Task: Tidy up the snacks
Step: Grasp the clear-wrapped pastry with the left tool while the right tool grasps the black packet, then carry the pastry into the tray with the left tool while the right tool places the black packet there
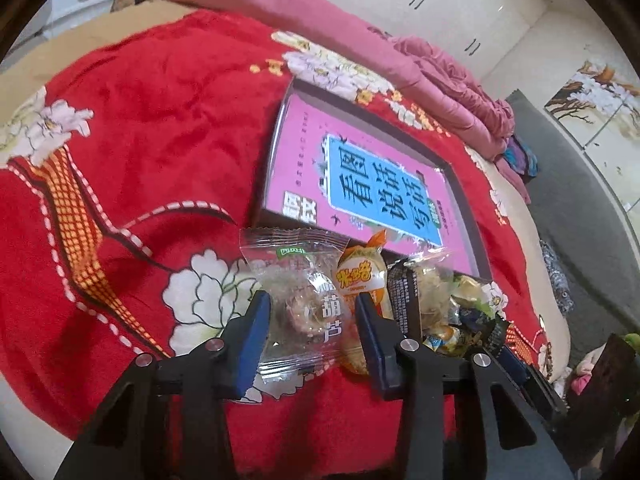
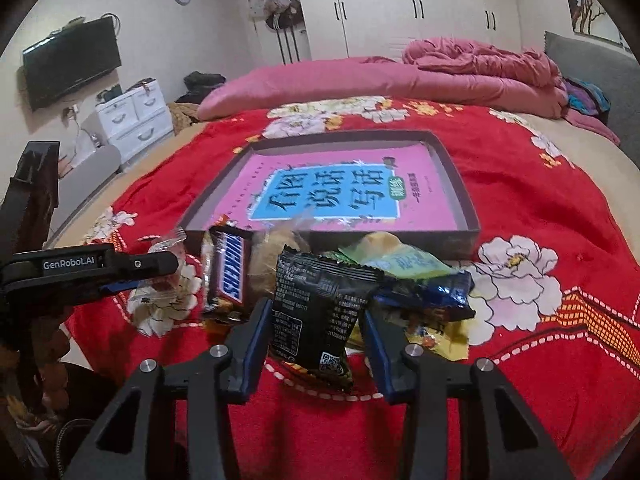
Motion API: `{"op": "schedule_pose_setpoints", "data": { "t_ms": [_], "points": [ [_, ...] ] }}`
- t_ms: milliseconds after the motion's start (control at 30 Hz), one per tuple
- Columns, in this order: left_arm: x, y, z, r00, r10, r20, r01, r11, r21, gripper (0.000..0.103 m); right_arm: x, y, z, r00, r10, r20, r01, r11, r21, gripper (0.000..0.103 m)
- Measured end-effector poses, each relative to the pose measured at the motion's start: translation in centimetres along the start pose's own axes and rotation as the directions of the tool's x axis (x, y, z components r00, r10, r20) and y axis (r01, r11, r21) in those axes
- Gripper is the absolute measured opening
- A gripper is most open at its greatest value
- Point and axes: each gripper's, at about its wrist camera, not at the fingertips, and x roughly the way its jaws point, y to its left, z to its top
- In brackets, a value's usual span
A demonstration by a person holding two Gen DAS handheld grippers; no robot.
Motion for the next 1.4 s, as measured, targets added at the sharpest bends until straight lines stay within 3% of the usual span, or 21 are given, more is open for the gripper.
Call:
{"op": "schedule_pose_setpoints", "data": {
  "t_ms": [333,633,1333,1400],
  "points": [
    [-1.7,-1.6,0.4,0.996,0.022,0.089,-0.029,0.996,0.079,0.045,-1.4,0.3,0.9,0.998,0.006,0.068,-0.005,1.0,-0.021,0.043],
    [-2.0,-2.8,0.5,0.993,0.016,0.121,-0.031,0.992,0.121,0.045,-2.0,-0.4,1.7,0.995,0.005,0.104,-0.005,1.0,0.001,0.043],
    [0.0,-3.6,3.2,0.987,0.028,0.157,-0.046,0.993,0.112,0.045,-1.7,-4.1,5.6,0.986,0.002,0.167,-0.017,0.996,0.086,0.042],
    [0.4,-3.6,3.6,0.987,0.029,0.161,-0.047,0.993,0.111,0.045,-1.5,-4.5,6.0,0.985,0.006,0.173,-0.024,0.995,0.098,0.038]
  ]
}}
